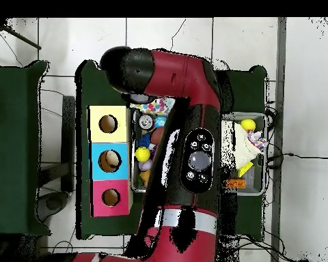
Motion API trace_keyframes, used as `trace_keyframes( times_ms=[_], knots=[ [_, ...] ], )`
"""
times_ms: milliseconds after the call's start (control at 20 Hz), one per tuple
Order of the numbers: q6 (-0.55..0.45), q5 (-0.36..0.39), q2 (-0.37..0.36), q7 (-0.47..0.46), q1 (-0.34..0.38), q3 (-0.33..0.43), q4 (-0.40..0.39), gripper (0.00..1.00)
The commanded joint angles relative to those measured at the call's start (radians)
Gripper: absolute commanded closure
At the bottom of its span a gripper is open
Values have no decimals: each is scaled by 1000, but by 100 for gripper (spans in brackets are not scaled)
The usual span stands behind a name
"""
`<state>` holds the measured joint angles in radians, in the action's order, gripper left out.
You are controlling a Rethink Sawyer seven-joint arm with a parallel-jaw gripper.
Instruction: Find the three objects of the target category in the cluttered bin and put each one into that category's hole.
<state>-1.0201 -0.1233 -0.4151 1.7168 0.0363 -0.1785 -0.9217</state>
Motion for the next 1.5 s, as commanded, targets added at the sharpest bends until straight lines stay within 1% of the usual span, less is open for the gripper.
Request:
trace_keyframes(
  times_ms=[50, 300, 450, 600, 700, 850, 1150, 1350, 1500],
  knots=[
    [71, -10, -35, 306, -10, -20, -264, 100],
    [85, -4, -73, 295, -25, -41, -303, 100],
    [65, -7, -96, 293, -35, -53, -318, 100],
    [93, -7, -113, 292, -46, -58, -349, 100],
    [100, -8, -109, 299, -53, -61, -348, 100],
    [81, -6, -111, 316, -75, -79, -341, 100],
    [90, -16, -107, 332, -101, -94, -348, 100],
    [110, -22, -102, 330, -105, -96, -357, 100],
    [127, -33, -97, 313, -94, -83, -363, 100]
  ],
)
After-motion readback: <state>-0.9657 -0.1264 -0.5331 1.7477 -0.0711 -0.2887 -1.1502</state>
